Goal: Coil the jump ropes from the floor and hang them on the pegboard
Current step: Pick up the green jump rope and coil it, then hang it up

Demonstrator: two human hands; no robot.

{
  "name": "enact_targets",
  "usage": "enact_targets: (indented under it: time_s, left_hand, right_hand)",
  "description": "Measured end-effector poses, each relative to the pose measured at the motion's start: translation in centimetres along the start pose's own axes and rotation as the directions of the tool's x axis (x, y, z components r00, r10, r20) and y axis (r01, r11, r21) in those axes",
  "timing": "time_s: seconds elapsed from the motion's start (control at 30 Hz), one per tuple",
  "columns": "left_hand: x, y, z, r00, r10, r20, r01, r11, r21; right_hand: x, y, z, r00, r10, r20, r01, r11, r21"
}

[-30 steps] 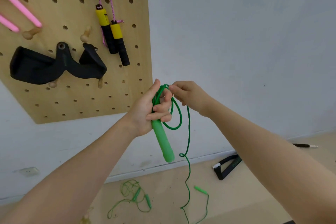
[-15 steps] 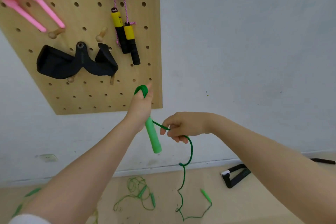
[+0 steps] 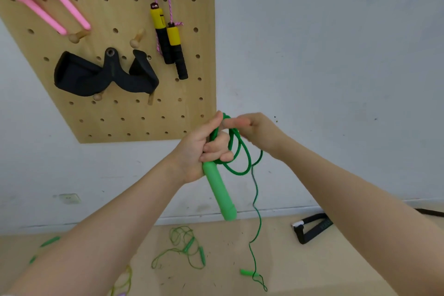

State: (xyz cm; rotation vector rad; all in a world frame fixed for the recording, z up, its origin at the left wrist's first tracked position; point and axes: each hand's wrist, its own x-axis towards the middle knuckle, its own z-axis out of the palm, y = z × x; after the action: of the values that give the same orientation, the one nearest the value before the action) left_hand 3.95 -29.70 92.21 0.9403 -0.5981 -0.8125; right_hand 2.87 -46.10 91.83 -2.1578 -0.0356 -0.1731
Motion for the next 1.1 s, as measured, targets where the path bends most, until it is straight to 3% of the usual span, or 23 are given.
enact_targets:
  time_s: [0.1, 0.2, 0.3, 0.33, 0.4, 0.47, 0.53, 0.6, 0.67, 0.73, 0.8, 0.87, 1.0, 1.1]
  left_hand:
    - [0.6, 0.2, -0.1, 0.976, 0.084, -0.198, -0.086, 0.996, 0.001]
    - [1.0, 0.0, -1.3, 0.926, 0.116, -0.360, -0.120, 0.993, 0.011]
    - [1.2, -0.7, -2.9, 0.839, 0.130, -0.528, -0.031, 0.981, 0.192]
    - [1.2, -0.9, -3.1, 0.795, 0.158, -0.585, 0.053, 0.943, 0.328]
    - [0.9, -1.3, -3.6, 0.753, 0.237, -0.615, 0.252, 0.759, 0.601]
    - [0.3, -1.8, -4.1, 0.798, 0.213, -0.563, 0.326, 0.634, 0.702]
    - [-0.3, -1.9, -4.2, 0.858, 0.101, -0.503, 0.301, 0.694, 0.654]
    - [-1.1, -1.9, -3.4, 0.913, 0.001, -0.409, 0.257, 0.777, 0.575]
    - [-1.9, -1.5, -2.1, 0.951, -0.068, -0.300, 0.207, 0.863, 0.461]
    - [-2.4, -0.9, -0.8, 0.976, -0.111, -0.188, 0.166, 0.936, 0.310]
    - [-2.6, -0.4, 0.2, 0.988, -0.085, -0.130, 0.107, 0.979, 0.173]
    - [-2.4, 0.0, 0.4, 0.987, -0.035, -0.159, 0.044, 0.998, 0.052]
    - [-1.5, -0.1, -1.0, 0.966, 0.017, -0.258, -0.088, 0.961, -0.263]
    - [-1.1, -0.7, -1.6, 0.964, 0.031, -0.264, -0.141, 0.901, -0.411]
  right_hand:
    - [-1.3, 0.4, 2.0, 0.975, 0.075, 0.211, -0.058, 0.995, -0.084]
    - [-2.4, -0.2, 2.6, 0.895, 0.172, 0.411, -0.084, 0.971, -0.224]
    - [-3.4, -0.8, 2.2, 0.837, 0.183, 0.516, -0.021, 0.953, -0.304]
    - [-3.7, -1.2, 2.0, 0.822, 0.185, 0.539, -0.022, 0.955, -0.295]
    - [-3.9, -2.4, 1.5, 0.826, 0.157, 0.542, 0.003, 0.959, -0.282]
    - [-3.7, -3.6, 0.5, 0.882, 0.048, 0.469, 0.087, 0.961, -0.263]
    - [-3.2, -4.4, -0.6, 0.951, -0.092, 0.296, 0.176, 0.947, -0.270]
    - [-2.6, -4.1, -1.6, 0.986, -0.157, 0.061, 0.167, 0.962, -0.216]
    - [-2.0, -3.0, -2.2, 0.985, -0.110, -0.131, 0.097, 0.990, -0.104]
    - [-1.6, -2.0, -1.9, 0.976, -0.021, -0.218, 0.019, 1.000, -0.012]
    - [-1.8, -1.4, -0.8, 0.984, 0.057, -0.170, -0.049, 0.998, 0.049]
    - [-2.4, -1.2, 0.7, 0.993, 0.114, -0.042, -0.108, 0.987, 0.123]
    - [-3.8, -1.9, 2.6, 0.969, 0.166, 0.182, -0.234, 0.846, 0.479]
    - [-4.5, -2.5, 4.2, 0.984, 0.150, 0.095, -0.176, 0.880, 0.441]
